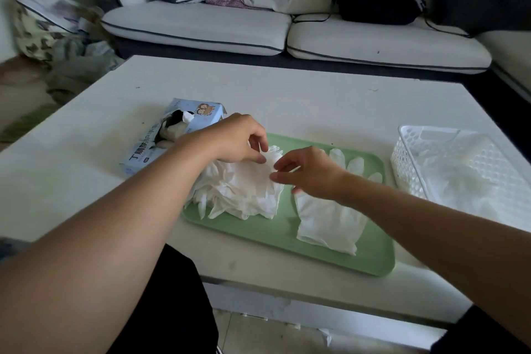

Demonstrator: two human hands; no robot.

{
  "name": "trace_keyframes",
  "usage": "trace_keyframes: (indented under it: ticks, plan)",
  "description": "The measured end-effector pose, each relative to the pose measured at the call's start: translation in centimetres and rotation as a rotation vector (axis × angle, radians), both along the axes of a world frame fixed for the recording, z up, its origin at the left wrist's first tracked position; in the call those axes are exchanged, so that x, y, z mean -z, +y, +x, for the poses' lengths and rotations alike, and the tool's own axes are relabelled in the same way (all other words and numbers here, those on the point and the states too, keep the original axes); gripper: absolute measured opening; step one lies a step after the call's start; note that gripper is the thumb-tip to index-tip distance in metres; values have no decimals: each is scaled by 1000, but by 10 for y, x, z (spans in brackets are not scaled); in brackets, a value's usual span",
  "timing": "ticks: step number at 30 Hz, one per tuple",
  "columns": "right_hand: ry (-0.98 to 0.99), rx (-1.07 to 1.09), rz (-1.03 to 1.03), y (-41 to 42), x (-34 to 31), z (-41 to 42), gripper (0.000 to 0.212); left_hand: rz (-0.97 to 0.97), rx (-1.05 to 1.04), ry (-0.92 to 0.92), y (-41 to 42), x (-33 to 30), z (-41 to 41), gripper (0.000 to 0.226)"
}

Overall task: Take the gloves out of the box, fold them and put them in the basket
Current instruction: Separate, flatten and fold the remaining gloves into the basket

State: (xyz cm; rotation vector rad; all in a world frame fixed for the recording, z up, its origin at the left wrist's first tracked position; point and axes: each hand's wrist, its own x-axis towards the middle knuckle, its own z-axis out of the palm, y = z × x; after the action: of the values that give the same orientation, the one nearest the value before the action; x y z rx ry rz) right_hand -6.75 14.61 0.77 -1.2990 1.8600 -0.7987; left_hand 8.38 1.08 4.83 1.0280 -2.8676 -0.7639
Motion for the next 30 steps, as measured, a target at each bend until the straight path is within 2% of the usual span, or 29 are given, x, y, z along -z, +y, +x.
trace_keyframes:
  ticks: [2,6,8,12,16,19,23,28,30]
  plan:
    - [-91,35,45,-8,9,14,34,30,-2,-21,2,1,0,24]
    - [-223,144,57,-20,12,19,23,21,-3,-41,3,0,3,29]
    - [-340,184,60,-20,8,13,24,17,-24,-37,1,3,6,32]
    - [-487,144,116,-11,-2,-2,29,16,-34,-63,-4,6,11,36]
    - [-552,155,123,-3,-12,-14,16,-38,-34,-117,-10,11,14,39]
    - [-680,204,33,-2,-29,-28,3,-112,-41,-216,-14,17,17,36]
    - [-874,296,-142,11,-63,-53,15,-106,-66,-290,-13,18,19,41]
    - [-890,318,-184,37,-94,-73,29,-103,-74,-387,-2,-2,13,40]
    - [-904,368,-195,46,-102,-71,30,-186,-80,-271,12,-20,4,36]
